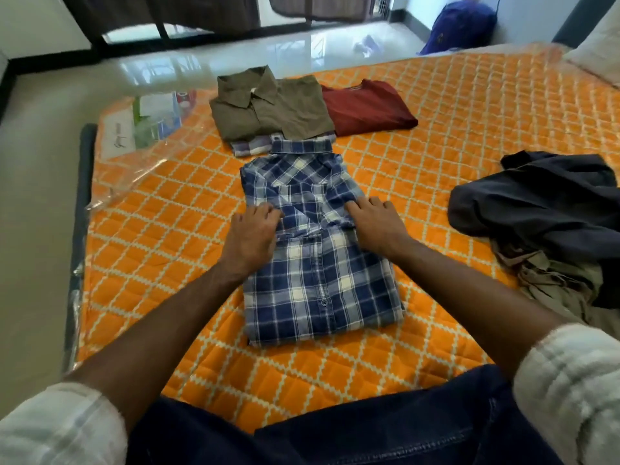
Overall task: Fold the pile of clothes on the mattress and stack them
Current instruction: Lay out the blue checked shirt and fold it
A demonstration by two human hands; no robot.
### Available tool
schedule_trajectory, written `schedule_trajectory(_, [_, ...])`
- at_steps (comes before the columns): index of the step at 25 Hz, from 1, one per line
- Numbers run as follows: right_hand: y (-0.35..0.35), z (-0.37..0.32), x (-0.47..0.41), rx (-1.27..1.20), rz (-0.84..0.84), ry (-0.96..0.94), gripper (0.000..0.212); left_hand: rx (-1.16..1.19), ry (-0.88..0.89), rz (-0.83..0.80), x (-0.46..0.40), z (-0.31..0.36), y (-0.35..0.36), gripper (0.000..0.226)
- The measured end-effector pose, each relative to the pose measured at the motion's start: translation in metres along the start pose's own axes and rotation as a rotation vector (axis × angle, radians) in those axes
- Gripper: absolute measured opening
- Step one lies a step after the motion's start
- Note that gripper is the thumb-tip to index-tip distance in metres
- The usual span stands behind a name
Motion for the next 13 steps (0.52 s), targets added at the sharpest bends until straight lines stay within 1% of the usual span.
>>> schedule_trajectory(1, [0.002,-0.013,0.017,-0.004,0.132,-0.087,0.051,0.015,0.057,-0.012,0.014,0.017,0.005,0.046])
schedule_trajectory(2, [0.013,-0.03,0.037,-0.057,0.156,-0.216,0.058,0.05,0.134,-0.129,0.032,0.039,0.017,0.056])
schedule_trajectory(3, [0.029,-0.048,0.061,-0.134,0.079,-0.344,0.068,0.046,0.194,-0.32,0.056,0.061,0.034,0.071])
schedule_trajectory(4, [0.053,-0.058,0.082,-0.166,-0.075,-0.412,0.084,-0.034,0.219,-0.514,0.081,0.075,0.054,0.087])
schedule_trajectory(5, [0.079,-0.061,0.099,-0.134,-0.236,-0.421,0.098,-0.119,0.21,-0.649,0.102,0.081,0.07,0.098])
schedule_trajectory(6, [0.1,-0.06,0.113,-0.064,-0.331,-0.398,0.107,-0.167,0.188,-0.693,0.116,0.082,0.082,0.102])
schedule_trajectory(7, [0.111,-0.057,0.119,0.001,-0.337,-0.362,0.11,-0.172,0.156,-0.684,0.122,0.081,0.088,0.101])
schedule_trajectory(8, [0.117,-0.055,0.121,0.039,-0.314,-0.326,0.109,-0.166,0.124,-0.66,0.123,0.08,0.092,0.098])
schedule_trajectory(10, [0.114,-0.061,0.123,0.078,-0.243,-0.268,0.096,-0.165,0.08,-0.623,0.122,0.083,0.087,0.087])
schedule_trajectory(12, [0.103,-0.073,0.129,0.129,-0.174,-0.235,0.083,-0.151,0.07,-0.648,0.126,0.089,0.08,0.075])
schedule_trajectory(13, [0.1,-0.077,0.132,0.147,-0.175,-0.232,0.081,-0.119,0.069,-0.69,0.129,0.091,0.075,0.073])
Point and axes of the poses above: each hand's wrist, its own x-axis away from the middle knuckle, its own y-axis out of the palm, z = x × y, the point moved 9 cm from there along -x, towards the middle knuckle, and after that the axes turned 2 degrees about -z, right-handed, at the moved point
